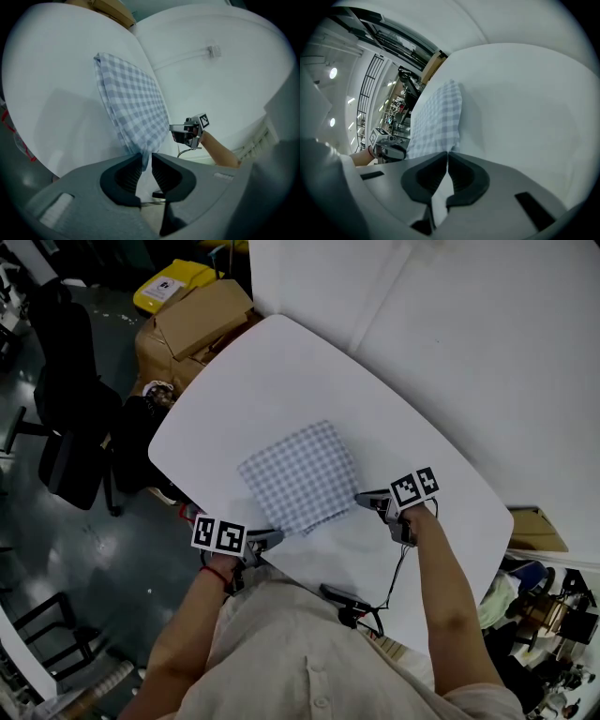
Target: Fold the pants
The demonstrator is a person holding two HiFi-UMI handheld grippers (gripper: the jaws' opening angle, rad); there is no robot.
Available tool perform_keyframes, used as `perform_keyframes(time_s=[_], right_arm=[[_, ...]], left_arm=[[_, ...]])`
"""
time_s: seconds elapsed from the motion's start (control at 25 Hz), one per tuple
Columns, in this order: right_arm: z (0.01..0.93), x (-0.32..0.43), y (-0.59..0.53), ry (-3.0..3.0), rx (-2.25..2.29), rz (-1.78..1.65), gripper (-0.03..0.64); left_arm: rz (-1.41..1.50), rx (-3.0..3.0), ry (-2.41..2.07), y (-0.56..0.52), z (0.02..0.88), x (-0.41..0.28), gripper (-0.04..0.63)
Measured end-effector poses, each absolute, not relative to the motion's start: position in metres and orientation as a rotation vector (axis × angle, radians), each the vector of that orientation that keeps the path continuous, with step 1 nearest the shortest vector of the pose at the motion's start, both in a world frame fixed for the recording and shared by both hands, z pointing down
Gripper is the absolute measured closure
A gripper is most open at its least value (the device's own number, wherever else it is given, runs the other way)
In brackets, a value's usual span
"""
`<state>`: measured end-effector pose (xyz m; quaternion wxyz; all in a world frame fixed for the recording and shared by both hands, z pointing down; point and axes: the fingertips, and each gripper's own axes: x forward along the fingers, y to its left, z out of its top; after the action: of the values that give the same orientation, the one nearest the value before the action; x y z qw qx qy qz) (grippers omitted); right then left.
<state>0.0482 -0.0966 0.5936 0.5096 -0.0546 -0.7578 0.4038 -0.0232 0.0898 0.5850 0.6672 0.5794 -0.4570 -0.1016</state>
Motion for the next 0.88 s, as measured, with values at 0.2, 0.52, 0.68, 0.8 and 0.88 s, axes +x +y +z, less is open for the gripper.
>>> perform_keyframes(time_s=[0.2, 0.52, 0.68, 0.8, 0.88], right_arm=[[0.587, 0.052, -0.101, -1.815, -0.168, 0.947, 0.594], [0.586, 0.054, -0.102, -1.785, -0.204, 0.820, 0.595], [0.588, 0.053, -0.103, -1.770, -0.212, 0.752, 0.595], [0.590, 0.054, -0.103, -1.761, -0.213, 0.706, 0.595], [0.591, 0.057, -0.105, -1.757, -0.209, 0.655, 0.595]], left_arm=[[-0.349, 1.281, -1.005, 0.089, 0.580, -0.026, 0.528], [-0.322, 1.257, -1.040, 0.088, 0.583, -0.029, 0.520], [-0.344, 1.194, -1.099, 0.085, 0.587, -0.039, 0.539], [-0.347, 1.172, -1.129, 0.085, 0.588, -0.042, 0.572], [-0.372, 1.158, -1.126, 0.087, 0.585, -0.038, 0.574]])
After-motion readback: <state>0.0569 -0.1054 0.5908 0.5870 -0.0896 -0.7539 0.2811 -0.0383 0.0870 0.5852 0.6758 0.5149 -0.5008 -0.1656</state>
